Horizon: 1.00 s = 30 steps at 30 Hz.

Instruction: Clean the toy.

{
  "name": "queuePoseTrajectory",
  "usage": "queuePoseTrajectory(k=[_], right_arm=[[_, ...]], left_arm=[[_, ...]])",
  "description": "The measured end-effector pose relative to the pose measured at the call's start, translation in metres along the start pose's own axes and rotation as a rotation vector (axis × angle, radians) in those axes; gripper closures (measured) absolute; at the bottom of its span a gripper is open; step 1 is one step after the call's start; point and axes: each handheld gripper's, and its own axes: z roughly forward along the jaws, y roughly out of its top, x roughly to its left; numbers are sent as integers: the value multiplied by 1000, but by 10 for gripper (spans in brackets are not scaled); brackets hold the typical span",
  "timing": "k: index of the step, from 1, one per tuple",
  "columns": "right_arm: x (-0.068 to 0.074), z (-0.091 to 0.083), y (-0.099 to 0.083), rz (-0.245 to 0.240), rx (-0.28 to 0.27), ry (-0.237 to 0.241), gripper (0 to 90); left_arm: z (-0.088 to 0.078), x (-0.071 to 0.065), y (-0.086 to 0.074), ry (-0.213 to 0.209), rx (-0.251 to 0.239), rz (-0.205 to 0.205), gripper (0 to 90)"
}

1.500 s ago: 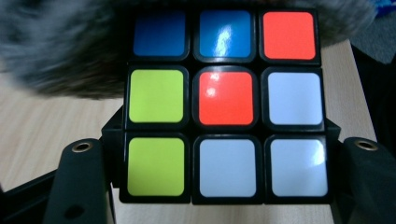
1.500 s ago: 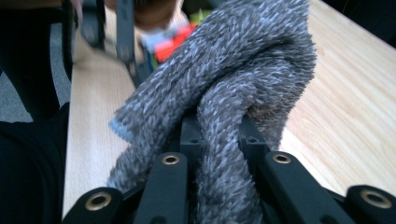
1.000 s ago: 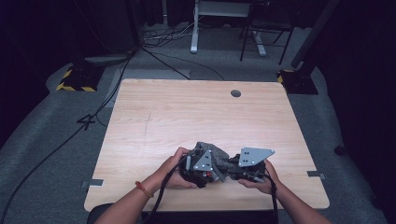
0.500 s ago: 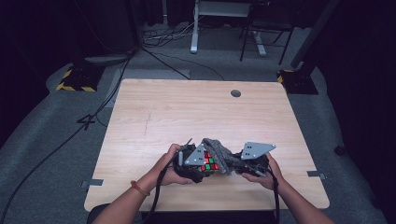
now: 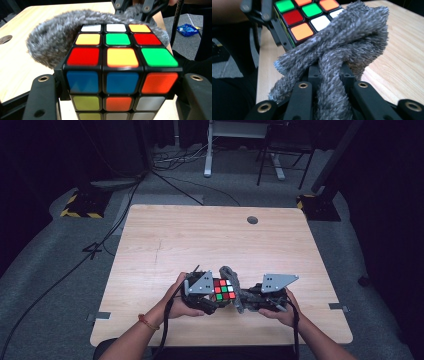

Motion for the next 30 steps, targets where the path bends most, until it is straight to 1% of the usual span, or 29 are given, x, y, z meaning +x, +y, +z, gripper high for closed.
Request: queuePoseTrajectory(k=[2, 7, 10, 15, 18, 19, 21, 23, 25, 27, 30], right_arm=[[1, -1, 1, -4, -5, -7, 775], [3, -2, 3, -19, -20, -15, 775], [6, -3, 5, -30, -25, -21, 775], [8, -3, 7, -45, -35, -25, 775], [11, -3, 8, -61, -40, -28, 775], [11, -3, 9, -68, -39, -31, 775], [11, -3, 9, -75, -31, -43, 774], [8, -2, 8, -51, -19, -46, 774], [5, -1, 6, -38, -3, -56, 774], [1, 3, 2, -26, 24, -60, 774], [-1, 6, -1, -13, 38, -52, 774]], left_arm=[[1, 0, -1, -2, 9, -2, 330], [4, 0, -2, 4, 40, 19, 330], [6, 0, -2, 6, 59, 22, 330], [15, -2, -3, 17, 116, 37, 329], [19, -4, -4, 8, 136, 40, 330], [19, -5, -3, 11, 142, 50, 330], [18, -5, -3, 14, 131, 44, 331], [16, -4, -2, 22, 127, 54, 332], [12, -3, -1, 20, 113, 49, 332], [7, -1, 0, 32, 91, 47, 332], [1, 1, 1, 40, 67, 38, 332]])
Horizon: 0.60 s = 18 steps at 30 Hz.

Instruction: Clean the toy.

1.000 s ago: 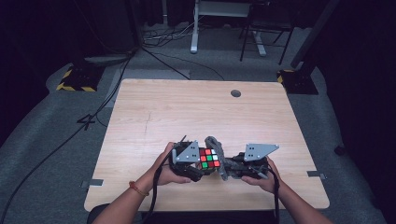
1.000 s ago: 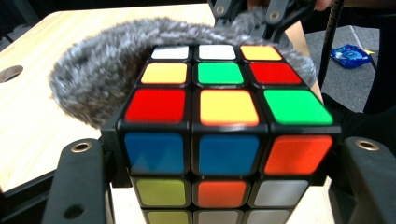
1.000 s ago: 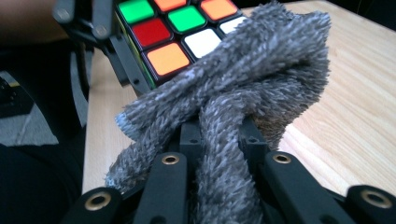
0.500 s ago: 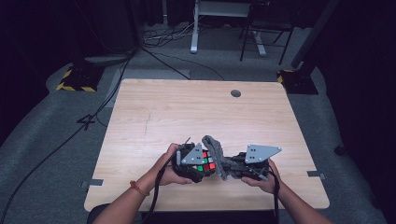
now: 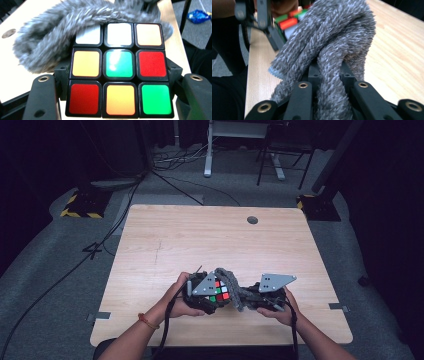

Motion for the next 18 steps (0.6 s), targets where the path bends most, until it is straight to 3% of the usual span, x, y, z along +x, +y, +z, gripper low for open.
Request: queuePoseTrajectory(k=[7, 10, 13, 15, 18], right_arm=[[2, 3, -1, -4, 23, 13, 773], [6, -1, 3, -25, 4, 10, 773], [14, -12, 14, -73, -54, 9, 773], [20, -13, 19, -102, -58, -12, 772], [20, -15, 17, -100, -65, -24, 771]], left_arm=[[-14, 5, 0, 14, -52, -23, 332], [-12, 5, -1, 19, -36, -19, 332], [-3, 0, -1, -3, -7, 3, 332], [5, -5, 0, -26, 7, 9, 332], [11, -8, 0, -52, 21, 8, 332]])
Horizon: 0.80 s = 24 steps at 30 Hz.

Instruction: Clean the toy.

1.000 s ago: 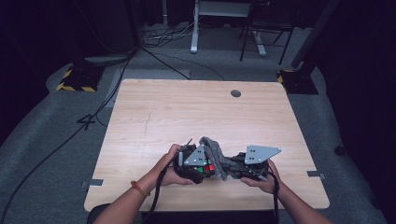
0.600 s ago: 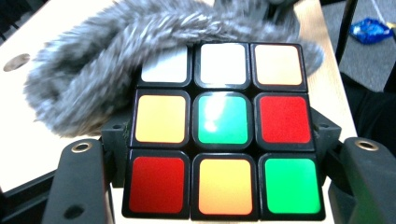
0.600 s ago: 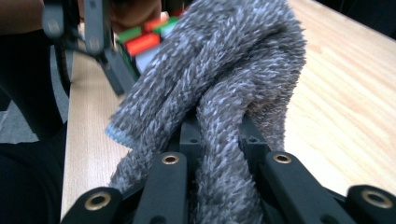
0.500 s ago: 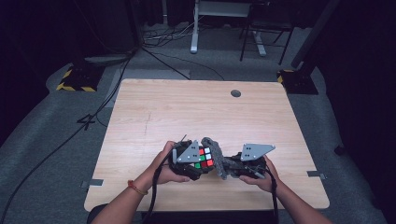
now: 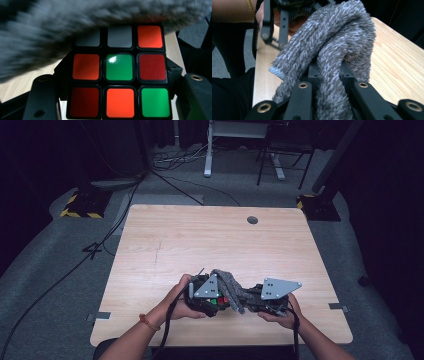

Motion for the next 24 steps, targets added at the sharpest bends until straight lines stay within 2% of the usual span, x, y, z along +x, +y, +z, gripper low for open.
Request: queuePoseTrajectory(k=[2, 4, 8, 14, 16, 21, 24], right_arm=[[-2, 0, -1, 10, -1, -2, 771], [-4, 1, -2, 18, 8, -7, 771], [-11, 5, -8, 51, 38, -15, 773], [-13, 13, -16, 59, 95, -5, 773], [-13, 15, -17, 59, 104, 5, 772], [-10, 17, -17, 54, 111, 24, 772], [-8, 14, -14, 43, 95, 33, 772]], left_arm=[[2, -3, 2, 5, 7, 13, 332], [0, -2, 2, -3, -4, 10, 332], [-11, 1, 4, 0, -58, -13, 332], [-23, 5, 3, 22, -104, -28, 332], [-26, 7, 3, 40, -107, -29, 332], [-28, 11, 0, 50, -112, -44, 332], [-25, 13, -3, 72, -78, -34, 332]])
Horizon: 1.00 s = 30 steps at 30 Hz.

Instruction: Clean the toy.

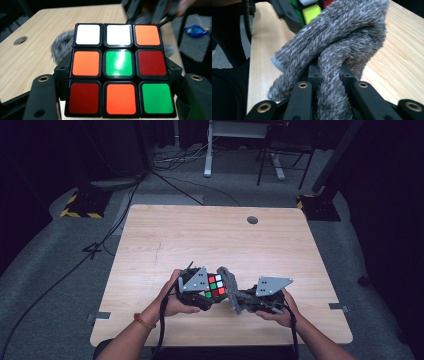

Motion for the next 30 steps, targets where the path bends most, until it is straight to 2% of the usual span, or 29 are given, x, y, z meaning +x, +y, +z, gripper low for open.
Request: queuePoseTrajectory(k=[5, 8, 10, 13, 16, 18, 19, 22, 24, 27, 30], right_arm=[[6, -6, 5, -28, -40, 9, 772], [5, -9, 5, -23, -58, -9, 772], [2, -11, 5, -14, -68, -20, 771], [-1, -9, 3, 3, -52, -31, 771], [-6, -3, -3, 16, -2, -42, 771], [-8, 1, -6, 25, 19, -40, 771], [-8, 1, -6, 23, 24, -40, 771], [-5, -2, -2, 8, -11, -28, 771], [-1, -6, 2, -1, -39, -13, 772], [4, -8, 4, -21, -49, -12, 772], [5, -9, 5, -16, -65, -3, 772]], left_arm=[[16, -9, -1, -24, 66, 36, 332], [21, -13, -1, -57, 66, 29, 332], [23, -16, 1, -60, 68, 46, 332], [20, -16, 3, -54, 53, 46, 332], [14, -13, 4, -49, 33, 37, 332], [11, -12, 4, -30, 33, 41, 332], [10, -10, 3, -37, 25, 27, 332], [11, -9, 1, -39, 28, 15, 332], [16, -11, 1, -42, 51, 29, 332], [22, -13, 0, -53, 72, 34, 331], [29, -16, -1, -52, 96, 34, 330]])
